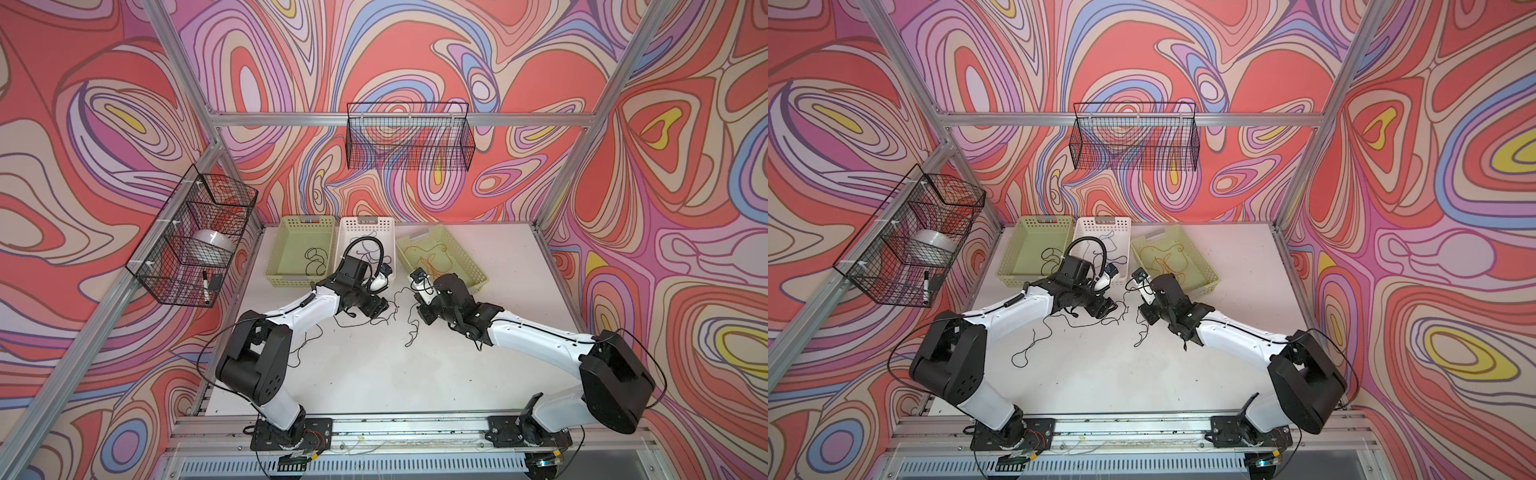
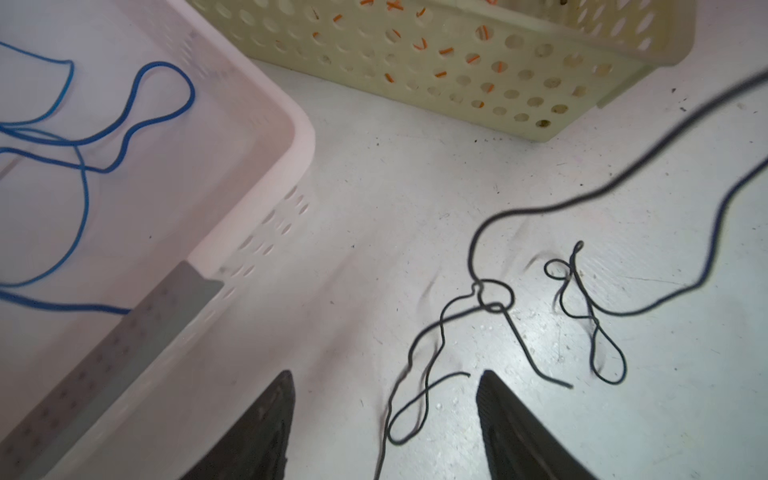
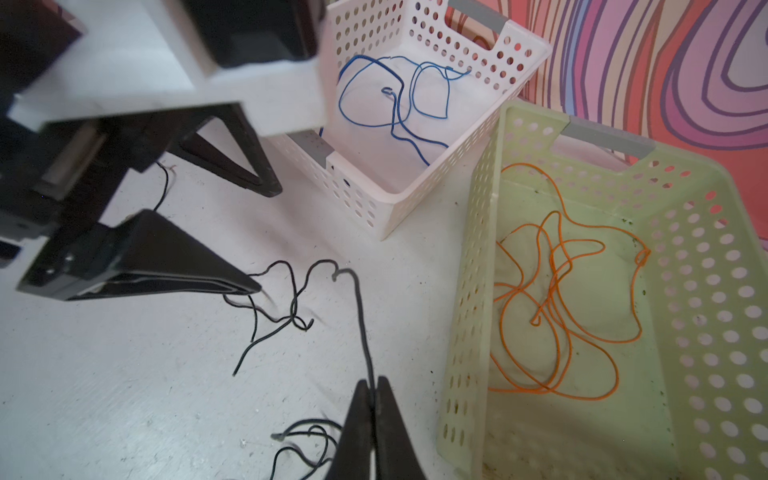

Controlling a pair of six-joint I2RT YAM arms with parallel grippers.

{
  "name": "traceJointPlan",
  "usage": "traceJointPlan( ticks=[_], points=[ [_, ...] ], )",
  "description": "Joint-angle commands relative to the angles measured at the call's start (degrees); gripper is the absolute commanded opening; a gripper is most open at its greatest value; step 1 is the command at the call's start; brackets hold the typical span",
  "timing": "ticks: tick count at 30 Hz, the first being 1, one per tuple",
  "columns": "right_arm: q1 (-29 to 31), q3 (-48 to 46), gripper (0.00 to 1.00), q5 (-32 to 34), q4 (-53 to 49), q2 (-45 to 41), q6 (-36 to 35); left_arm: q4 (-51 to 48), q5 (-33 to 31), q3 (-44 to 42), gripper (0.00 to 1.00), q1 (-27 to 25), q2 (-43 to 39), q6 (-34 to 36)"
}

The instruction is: Untangle the cables

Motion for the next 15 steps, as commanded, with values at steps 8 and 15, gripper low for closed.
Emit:
traceJointPlan(
  ticks=[8,15],
  points=[
    [0.23,2.28,0.00,2.34,-0.21,-5.08,1.02,-6.25,3.17,9.99,0.68,-1.29,8.09,4.95],
    [0.25,1.95,0.00,1.37,1.09,-6.27,2.48,-9.39,2.98,13.03,0.38,-3.32,10.76,7.96]
  ],
)
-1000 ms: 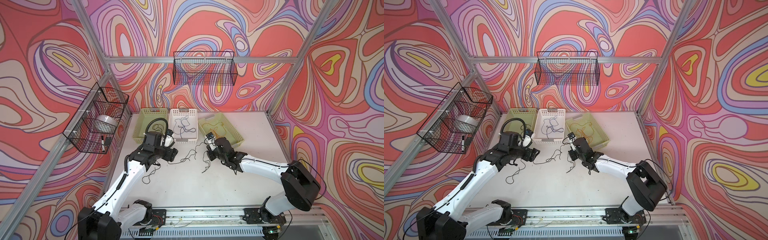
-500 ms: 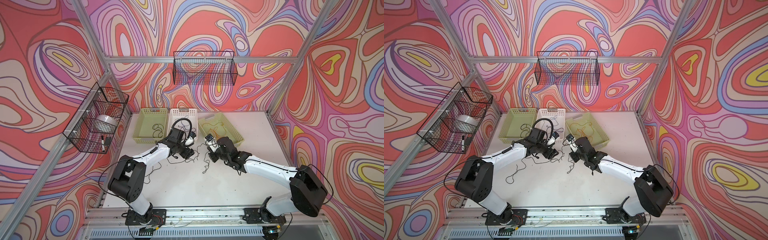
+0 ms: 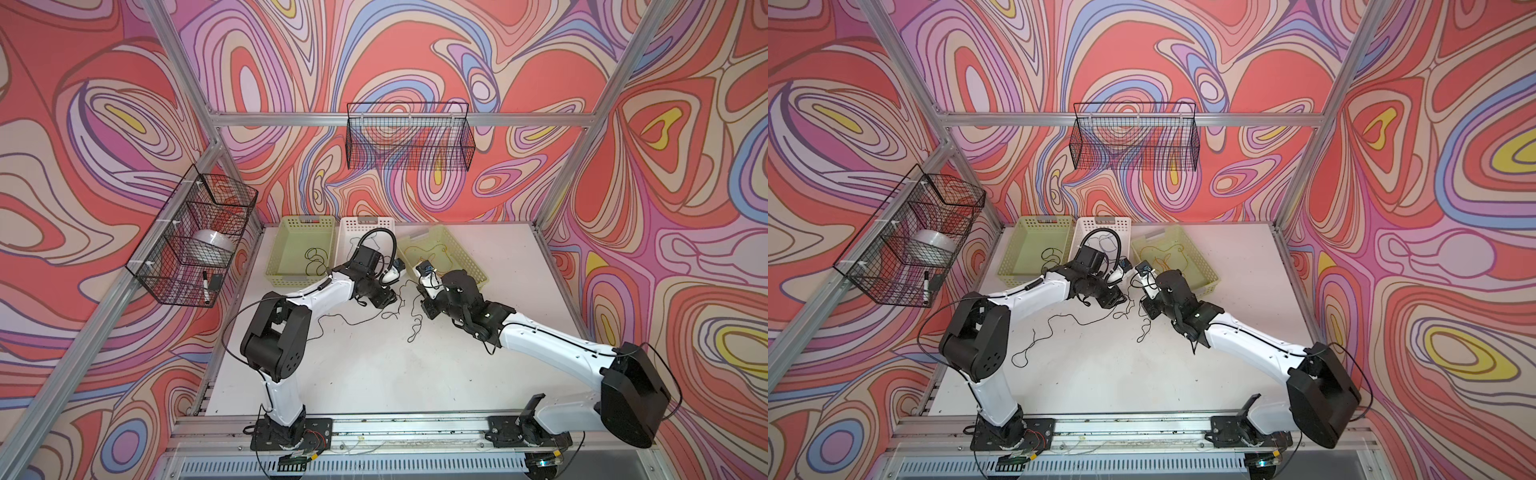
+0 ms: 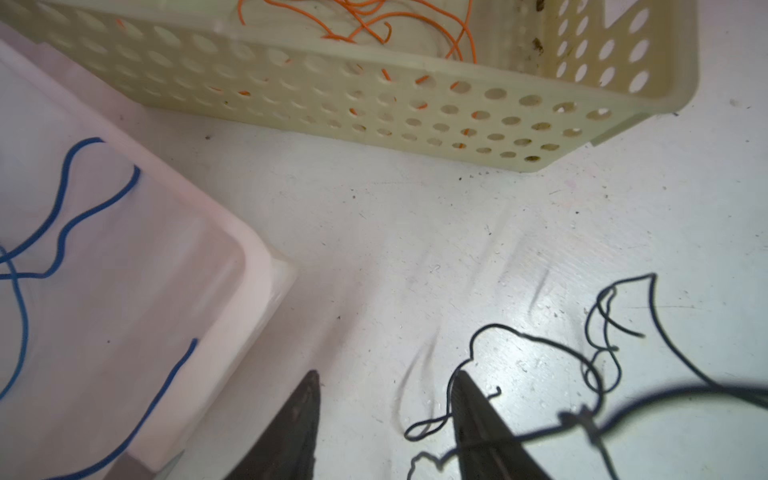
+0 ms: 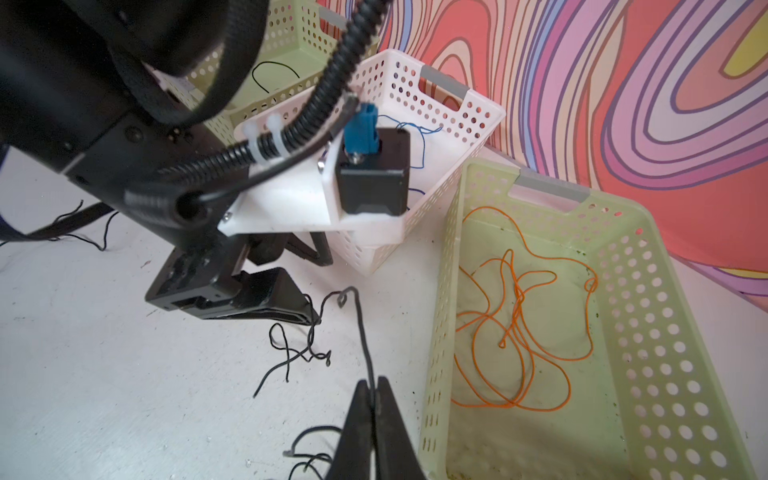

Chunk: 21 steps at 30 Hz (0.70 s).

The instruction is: Untangle the cables

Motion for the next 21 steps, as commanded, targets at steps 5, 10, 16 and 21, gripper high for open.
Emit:
traceJointPlan(
  ticks=[5,10,16,21],
  points=[
    [0.16,-0.46,0.00,2.97,1.51,-3.47,3.68,-1.38,-1.37,1.54,0.01,-1.72,0.67,1.33],
    [-3.53,-3.81,0.00,7.56,-4.24,-5.34,13.92,-5.66,-11.47,2.38,0.00,-1.59,-8.38,1.12],
    [-7.57,-10.52,0.00,6.67,-8.03,-7.71,25.38,-16.52,-19.16,12.77,0.00,1.13,-19.42,-0.04],
    [-7.21,-12.20,0.00,3.51,-8.57,-6.65,26.50,-24.13,-21.73,30.16,0.00,3.92,-21.19,-1.93]
  ],
)
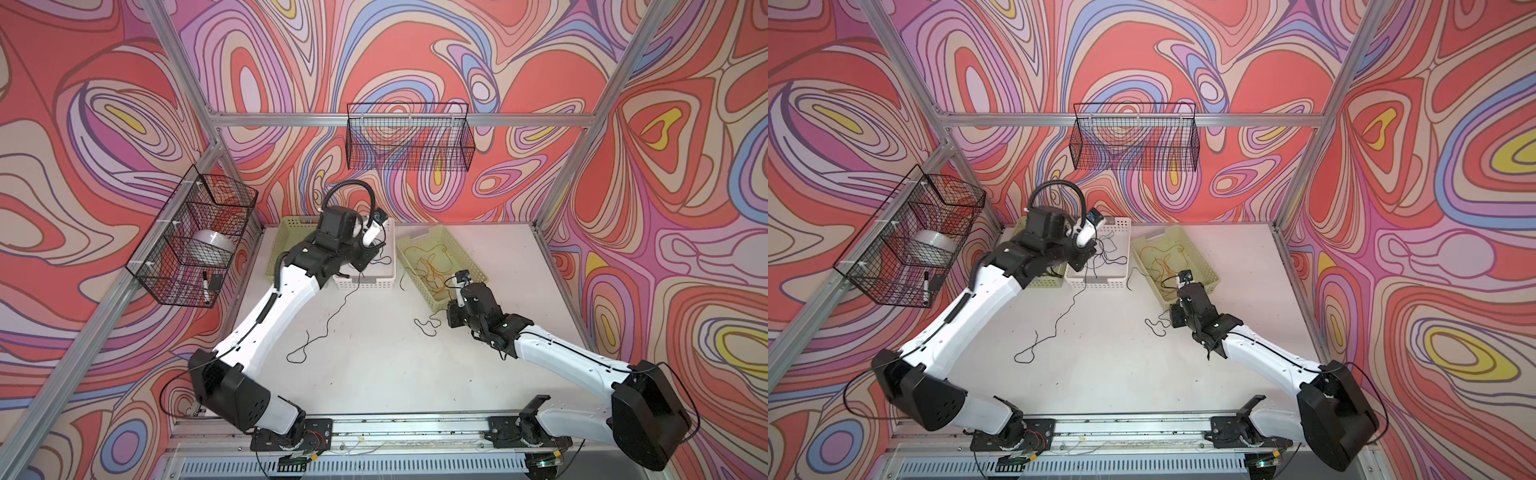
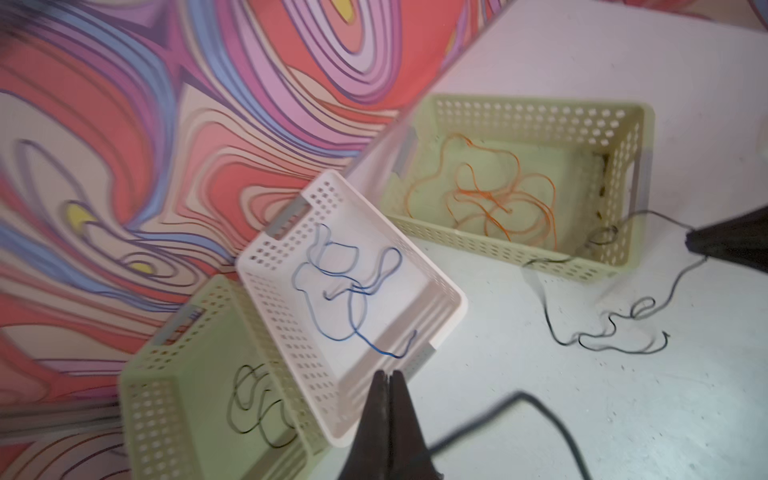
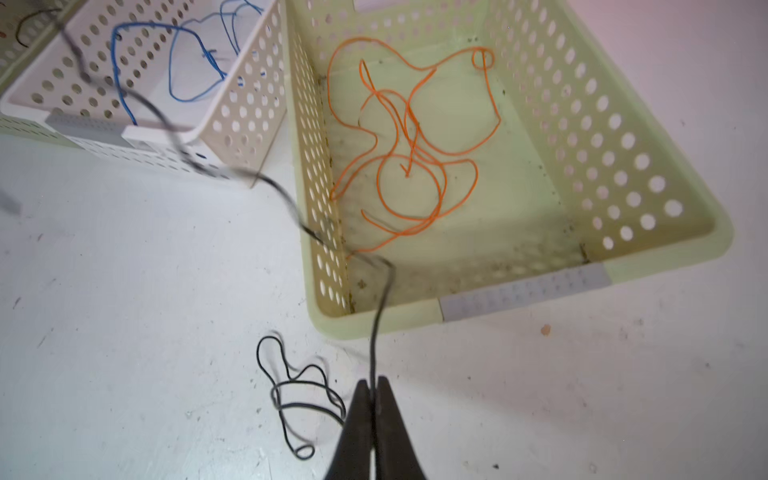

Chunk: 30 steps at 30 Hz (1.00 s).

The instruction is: Untangle the cables

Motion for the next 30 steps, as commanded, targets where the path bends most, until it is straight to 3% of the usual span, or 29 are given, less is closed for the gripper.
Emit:
traceJointPlan(
  ticks=[1,8,12,15,22,26,30],
  points=[
    [0.90,-1.01,0.00,-1.88,0.46,0.07,2.92,-9.26,-4.25,11.13,0.00,1.30,0.27,-1.50],
    [4.61,-0.64,0.00,-6.55,3.47,3.01,0.16,-13.74,-12.29,38.68,0.00,4.09,10.29,1.24],
    [6.52,0.08,0.00,-10.71,6.29,5.60,0.46,-10.56,-15.57,47.45,0.00,6.36,14.24,3.51],
    [7.49,1.76,0.00,-12.51,6.68,7.90,0.79,-3.33,-17.35,47.45,0.00,7.94,14.61,5.57],
    [7.94,6.79,0.00,-14.54,4.51,12.36,0.21,12.50,-22.14,50.51,0.00,10.81,19.40,18.69],
    [8.16,9.07,0.00,-15.78,3.95,14.40,-0.10,16.27,-20.75,45.85,0.00,15.73,20.36,16.20],
    [8.32,11.05,0.00,-16.85,4.21,16.27,-0.67,20.60,-18.43,31.50,0.00,20.44,19.08,11.04]
  ],
)
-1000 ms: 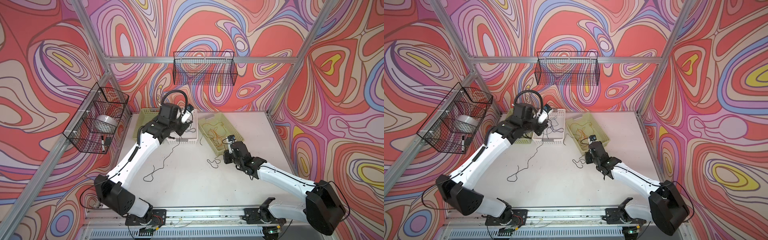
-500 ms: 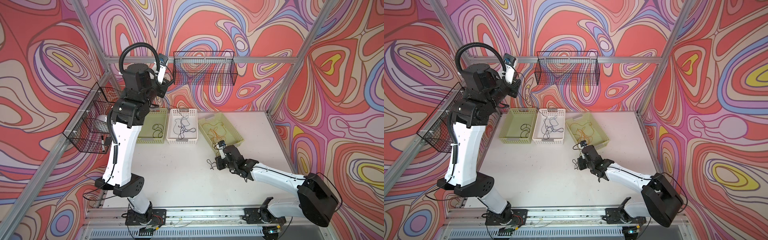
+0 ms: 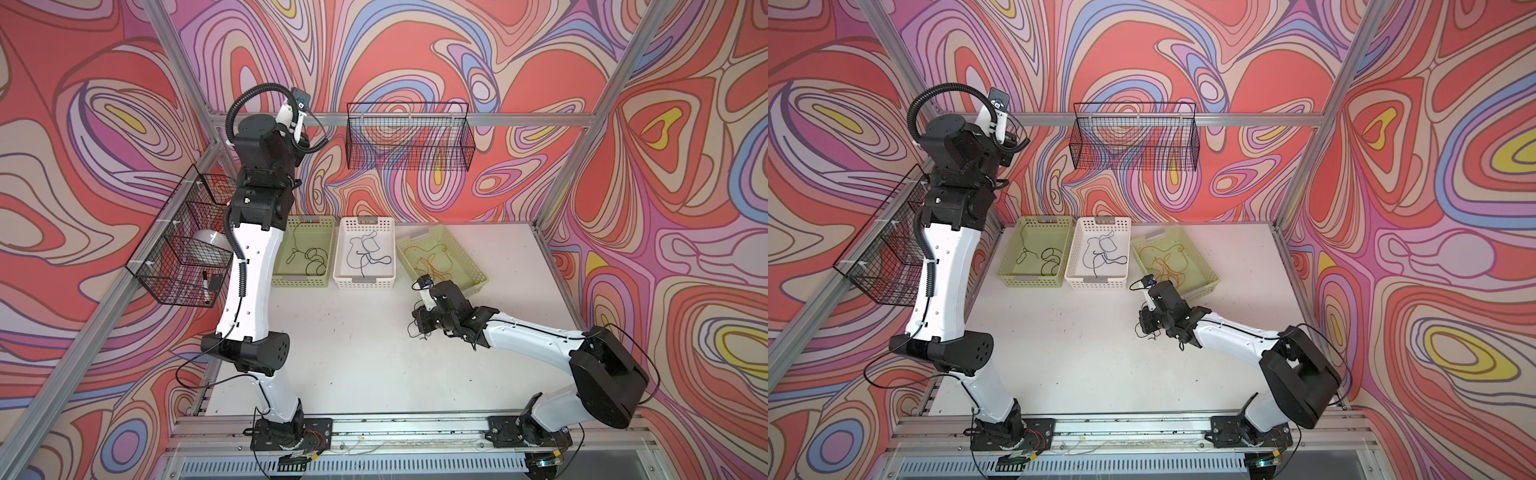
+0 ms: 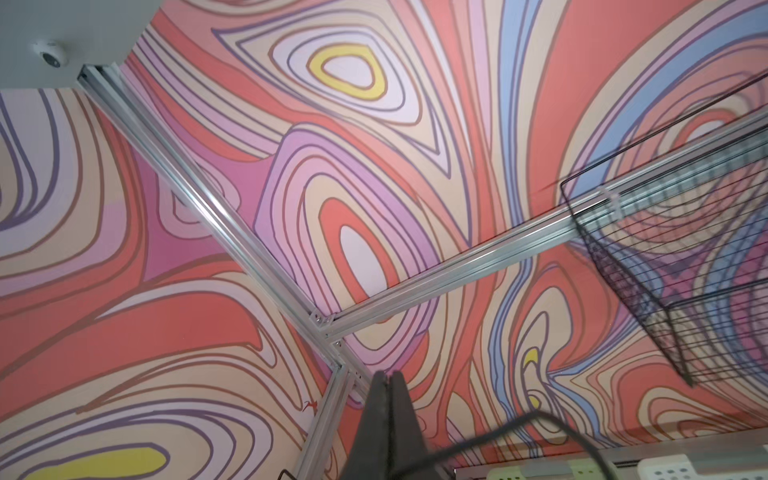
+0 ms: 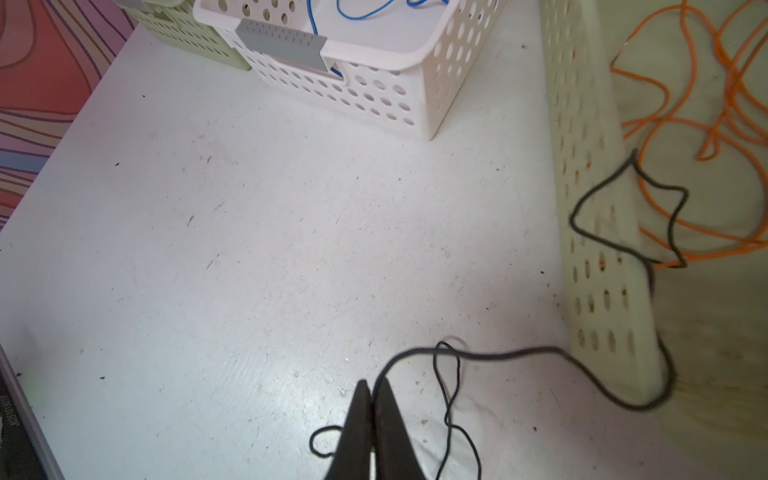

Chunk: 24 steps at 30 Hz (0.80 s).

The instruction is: Untangle the cables

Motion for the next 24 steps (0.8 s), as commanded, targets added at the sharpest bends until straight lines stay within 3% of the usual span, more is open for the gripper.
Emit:
traceJointPlan(
  ticks=[1,4,7,14,18,22,23,24],
  points=[
    [0.54,1.82,0.00,-2.23,0.18,1.33,-1.12,6.65,2.56,-12.46,0.00,3.88,-0.18,-4.80],
    [0.83,2.35,0.00,-2.45,0.80,1.20,-1.91,10.21,9.08,-23.87,0.00,7.83,-2.10,-13.36],
    [0.89,4.10,0.00,-1.74,-0.58,1.79,-3.29,12.76,12.60,-30.27,0.00,8.74,-2.74,-16.61],
    [0.89,7.07,0.00,-2.26,-1.20,3.60,-5.19,3.09,19.07,-20.69,0.00,8.74,0.91,-20.90],
    [0.82,9.05,0.00,-2.85,-0.51,4.05,-6.38,-2.31,16.17,-15.35,0.00,8.75,3.54,-21.49],
    [0.89,14.28,0.00,-4.43,-1.09,4.13,-9.22,-7.60,11.53,-17.46,0.00,8.74,5.73,-22.41],
    [0.87,15.85,0.00,-5.26,-1.29,4.36,-10.12,-8.12,11.15,-18.93,0.06,8.81,5.83,-22.96],
    [0.81,17.72,0.00,-6.41,-1.72,4.71,-11.13,-8.28,11.18,-21.12,0.19,8.83,5.50,-23.53]
  ],
)
